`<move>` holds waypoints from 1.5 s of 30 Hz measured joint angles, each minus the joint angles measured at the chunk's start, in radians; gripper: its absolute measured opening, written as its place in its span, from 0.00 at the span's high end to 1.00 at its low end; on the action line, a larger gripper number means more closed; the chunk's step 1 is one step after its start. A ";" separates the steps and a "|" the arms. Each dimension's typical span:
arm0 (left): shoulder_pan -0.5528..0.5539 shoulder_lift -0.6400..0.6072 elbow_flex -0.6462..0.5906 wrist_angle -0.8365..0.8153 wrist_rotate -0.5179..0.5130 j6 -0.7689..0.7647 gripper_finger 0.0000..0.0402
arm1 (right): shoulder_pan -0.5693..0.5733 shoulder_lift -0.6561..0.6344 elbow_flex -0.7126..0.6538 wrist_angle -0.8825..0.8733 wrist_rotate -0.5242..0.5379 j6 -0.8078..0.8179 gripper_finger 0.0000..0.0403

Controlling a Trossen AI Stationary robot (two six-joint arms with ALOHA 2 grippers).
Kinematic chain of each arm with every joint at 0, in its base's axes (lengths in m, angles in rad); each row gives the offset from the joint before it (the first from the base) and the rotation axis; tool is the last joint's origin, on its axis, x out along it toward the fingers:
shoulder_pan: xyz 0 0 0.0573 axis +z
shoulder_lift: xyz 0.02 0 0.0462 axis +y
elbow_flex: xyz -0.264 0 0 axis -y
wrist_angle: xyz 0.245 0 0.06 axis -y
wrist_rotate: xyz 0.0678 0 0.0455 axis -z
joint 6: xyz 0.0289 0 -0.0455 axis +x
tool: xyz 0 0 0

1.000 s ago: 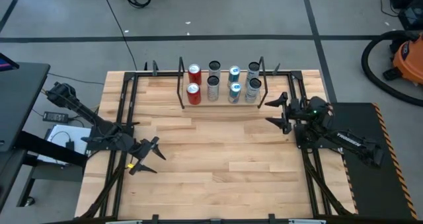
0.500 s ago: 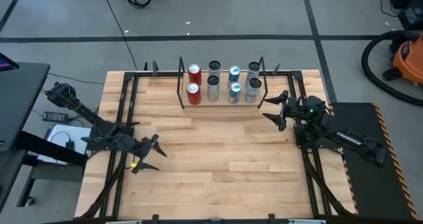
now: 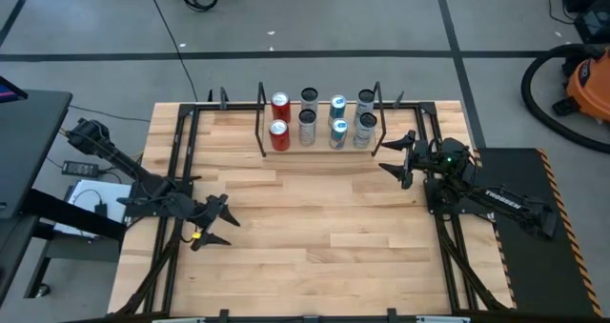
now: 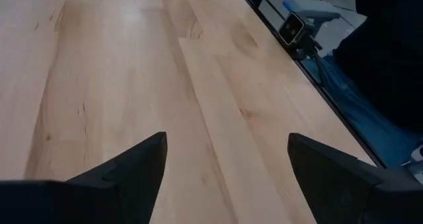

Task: Place canned beverage on shelf
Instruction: Return to Home Position

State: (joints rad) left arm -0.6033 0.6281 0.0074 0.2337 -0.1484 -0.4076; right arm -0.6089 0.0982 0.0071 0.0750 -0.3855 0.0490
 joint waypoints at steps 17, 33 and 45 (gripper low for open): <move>0.046 -0.192 0.000 -0.003 0.000 0.000 0.21 | 0.089 0.000 0.000 0.002 0.000 0.000 0.14; 0.328 -0.450 0.000 -0.004 -0.001 0.000 0.21 | 0.478 0.000 0.000 0.002 -0.002 0.000 0.14; 0.385 -0.602 -0.001 -0.004 -0.001 0.000 0.21 | 0.504 -0.097 0.000 0.012 -0.003 0.000 0.14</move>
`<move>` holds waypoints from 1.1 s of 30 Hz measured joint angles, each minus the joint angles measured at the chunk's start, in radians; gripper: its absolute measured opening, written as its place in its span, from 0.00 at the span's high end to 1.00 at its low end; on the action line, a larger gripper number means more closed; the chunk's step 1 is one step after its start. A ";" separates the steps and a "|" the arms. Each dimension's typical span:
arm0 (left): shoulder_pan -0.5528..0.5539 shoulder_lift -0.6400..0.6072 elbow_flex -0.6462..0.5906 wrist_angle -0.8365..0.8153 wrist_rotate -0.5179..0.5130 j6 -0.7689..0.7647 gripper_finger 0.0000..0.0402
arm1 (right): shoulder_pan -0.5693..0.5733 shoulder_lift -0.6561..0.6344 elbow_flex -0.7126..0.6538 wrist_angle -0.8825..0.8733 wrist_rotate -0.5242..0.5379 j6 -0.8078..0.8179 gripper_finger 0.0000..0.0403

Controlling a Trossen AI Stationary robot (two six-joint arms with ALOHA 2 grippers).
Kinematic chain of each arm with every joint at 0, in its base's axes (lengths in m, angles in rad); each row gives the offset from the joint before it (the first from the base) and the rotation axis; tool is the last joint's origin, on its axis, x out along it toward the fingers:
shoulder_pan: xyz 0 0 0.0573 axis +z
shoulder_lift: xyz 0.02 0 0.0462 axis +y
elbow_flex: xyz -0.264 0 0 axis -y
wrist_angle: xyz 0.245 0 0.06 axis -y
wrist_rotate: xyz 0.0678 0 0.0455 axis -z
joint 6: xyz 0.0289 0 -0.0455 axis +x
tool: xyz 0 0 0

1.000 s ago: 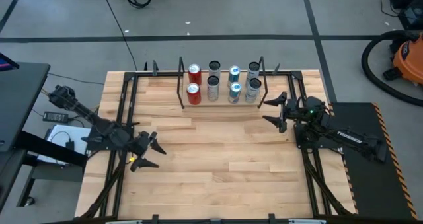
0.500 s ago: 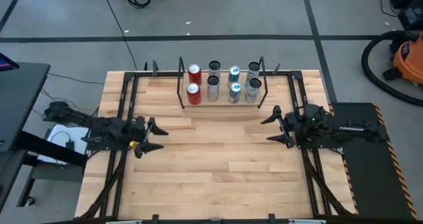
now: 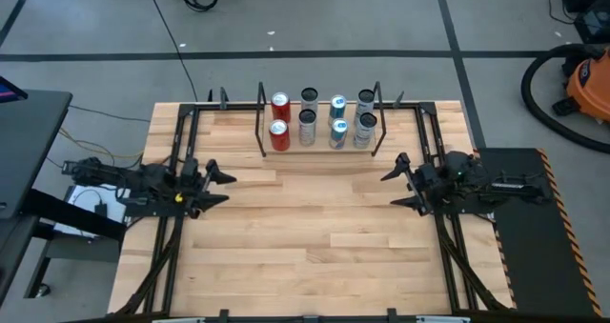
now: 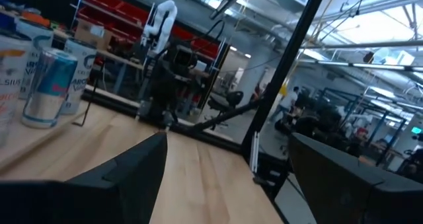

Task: Place canned beverage on shelf
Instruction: Return to Home Position

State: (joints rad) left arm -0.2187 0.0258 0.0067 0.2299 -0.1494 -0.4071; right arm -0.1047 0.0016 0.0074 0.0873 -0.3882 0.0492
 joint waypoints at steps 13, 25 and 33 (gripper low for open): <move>0.000 -0.024 0.000 0.004 0.000 0.000 0.21 | -0.001 0.001 0.000 0.047 0.001 0.000 0.14; 0.000 -0.024 0.000 0.004 0.000 0.000 0.21 | -0.001 0.001 0.000 0.047 0.001 0.000 0.14; -0.033 -0.024 0.000 0.004 0.000 0.000 0.21 | -0.001 0.001 0.000 0.047 0.001 0.000 0.14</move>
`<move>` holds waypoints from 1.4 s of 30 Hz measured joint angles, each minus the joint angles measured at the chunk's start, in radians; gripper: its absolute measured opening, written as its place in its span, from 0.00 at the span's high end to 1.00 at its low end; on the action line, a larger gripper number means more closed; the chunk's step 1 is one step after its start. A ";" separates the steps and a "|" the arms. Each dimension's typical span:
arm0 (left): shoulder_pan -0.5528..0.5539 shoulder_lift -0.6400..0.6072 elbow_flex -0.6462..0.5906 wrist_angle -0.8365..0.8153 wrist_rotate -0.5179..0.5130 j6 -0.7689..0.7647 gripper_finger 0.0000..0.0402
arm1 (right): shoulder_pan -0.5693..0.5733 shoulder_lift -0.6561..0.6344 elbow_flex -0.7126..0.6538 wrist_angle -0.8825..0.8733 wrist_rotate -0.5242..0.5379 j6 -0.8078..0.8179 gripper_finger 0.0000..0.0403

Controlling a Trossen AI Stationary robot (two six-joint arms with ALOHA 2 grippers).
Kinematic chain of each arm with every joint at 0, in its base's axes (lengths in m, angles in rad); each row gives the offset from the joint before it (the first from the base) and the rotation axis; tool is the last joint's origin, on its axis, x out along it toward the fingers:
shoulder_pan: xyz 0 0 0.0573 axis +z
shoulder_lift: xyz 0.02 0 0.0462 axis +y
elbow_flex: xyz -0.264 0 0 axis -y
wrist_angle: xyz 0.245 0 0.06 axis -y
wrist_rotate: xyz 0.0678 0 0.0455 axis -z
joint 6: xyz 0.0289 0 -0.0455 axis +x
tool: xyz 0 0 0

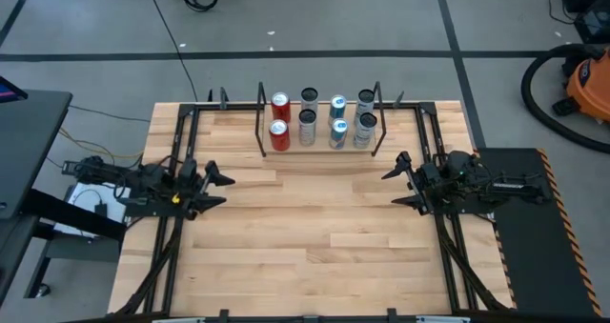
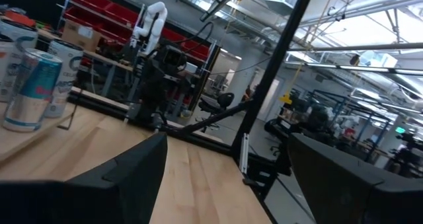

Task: Place canned beverage on shelf
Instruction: Return to Home Position

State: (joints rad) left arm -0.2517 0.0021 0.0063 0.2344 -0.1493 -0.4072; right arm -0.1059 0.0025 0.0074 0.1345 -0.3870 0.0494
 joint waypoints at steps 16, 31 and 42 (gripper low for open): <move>-0.033 0.004 0.000 0.000 0.000 0.000 0.21 | 0.000 0.000 0.000 0.000 0.000 0.000 0.14; -0.033 0.004 0.000 0.000 0.000 0.000 0.21 | 0.000 0.000 0.000 0.000 0.000 0.000 0.14; -0.033 0.004 0.000 0.000 0.000 0.000 0.21 | 0.000 0.000 0.000 0.000 0.000 0.000 0.14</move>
